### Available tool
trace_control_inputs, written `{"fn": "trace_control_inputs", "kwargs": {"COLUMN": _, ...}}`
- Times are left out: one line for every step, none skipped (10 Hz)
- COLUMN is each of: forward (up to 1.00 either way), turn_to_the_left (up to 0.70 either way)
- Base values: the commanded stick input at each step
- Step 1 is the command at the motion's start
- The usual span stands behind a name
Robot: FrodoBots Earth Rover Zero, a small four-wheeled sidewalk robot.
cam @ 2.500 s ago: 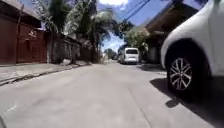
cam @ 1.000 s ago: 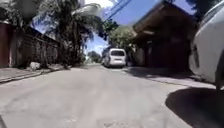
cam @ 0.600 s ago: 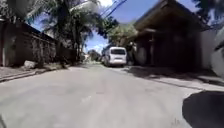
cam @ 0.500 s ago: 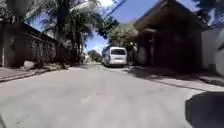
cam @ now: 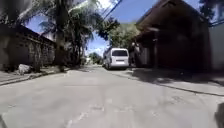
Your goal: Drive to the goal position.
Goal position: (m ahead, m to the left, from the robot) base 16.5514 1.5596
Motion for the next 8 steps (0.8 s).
{"fn": "trace_control_inputs", "kwargs": {"forward": 1.00, "turn_to_the_left": 0.07}}
{"fn": "trace_control_inputs", "kwargs": {"forward": 1.00, "turn_to_the_left": 0.19}}
{"fn": "trace_control_inputs", "kwargs": {"forward": 1.00, "turn_to_the_left": 0.00}}
{"fn": "trace_control_inputs", "kwargs": {"forward": 1.00, "turn_to_the_left": 0.00}}
{"fn": "trace_control_inputs", "kwargs": {"forward": 1.00, "turn_to_the_left": 0.00}}
{"fn": "trace_control_inputs", "kwargs": {"forward": 1.00, "turn_to_the_left": 0.02}}
{"fn": "trace_control_inputs", "kwargs": {"forward": 1.00, "turn_to_the_left": 0.05}}
{"fn": "trace_control_inputs", "kwargs": {"forward": 1.00, "turn_to_the_left": 0.04}}
